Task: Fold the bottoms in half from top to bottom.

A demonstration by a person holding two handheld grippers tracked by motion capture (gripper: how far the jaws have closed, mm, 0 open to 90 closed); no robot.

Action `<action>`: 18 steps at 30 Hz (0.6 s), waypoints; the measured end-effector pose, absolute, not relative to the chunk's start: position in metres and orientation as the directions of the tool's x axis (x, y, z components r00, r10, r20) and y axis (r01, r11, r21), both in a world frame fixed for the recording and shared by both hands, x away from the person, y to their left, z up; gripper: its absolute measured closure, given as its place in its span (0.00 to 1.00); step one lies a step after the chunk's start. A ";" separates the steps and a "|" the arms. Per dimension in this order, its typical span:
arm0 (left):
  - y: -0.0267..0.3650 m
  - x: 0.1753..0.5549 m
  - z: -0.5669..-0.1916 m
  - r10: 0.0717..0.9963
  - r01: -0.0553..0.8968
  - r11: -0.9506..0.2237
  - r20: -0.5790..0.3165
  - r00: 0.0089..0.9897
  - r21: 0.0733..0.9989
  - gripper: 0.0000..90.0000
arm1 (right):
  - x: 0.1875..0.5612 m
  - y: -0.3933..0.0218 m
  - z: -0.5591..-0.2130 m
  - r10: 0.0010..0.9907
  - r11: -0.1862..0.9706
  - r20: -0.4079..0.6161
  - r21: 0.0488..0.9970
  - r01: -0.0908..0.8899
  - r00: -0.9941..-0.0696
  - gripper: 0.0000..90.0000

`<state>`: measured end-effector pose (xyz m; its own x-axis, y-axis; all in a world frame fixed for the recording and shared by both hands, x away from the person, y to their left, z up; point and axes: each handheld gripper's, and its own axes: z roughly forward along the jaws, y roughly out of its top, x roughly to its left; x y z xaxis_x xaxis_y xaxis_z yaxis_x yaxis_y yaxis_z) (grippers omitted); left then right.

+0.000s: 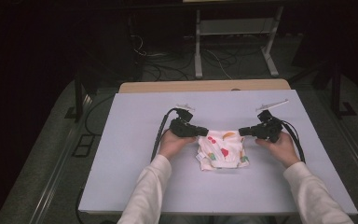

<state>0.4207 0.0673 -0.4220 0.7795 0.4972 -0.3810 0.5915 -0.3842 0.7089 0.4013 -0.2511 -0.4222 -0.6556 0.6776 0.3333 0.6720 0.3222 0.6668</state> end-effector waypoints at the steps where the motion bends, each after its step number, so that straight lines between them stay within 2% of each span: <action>1: 0.068 0.422 -0.422 0.499 0.591 -0.384 -0.379 0.779 0.709 0.90 | 0.402 -0.250 -0.422 0.677 0.319 0.333 0.670 0.670 -0.656 0.96; 18: 0.085 0.443 -0.412 0.558 0.578 -0.382 -0.318 0.766 0.721 0.90 | 0.423 -0.223 -0.420 0.735 0.259 0.322 0.680 0.686 -0.597 0.96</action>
<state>0.4427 0.0853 -0.4124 0.7663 0.5584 -0.3178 0.5776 -0.3821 0.7214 0.4232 -0.2228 -0.4200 -0.5973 0.7345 0.3220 0.6857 0.2595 0.6801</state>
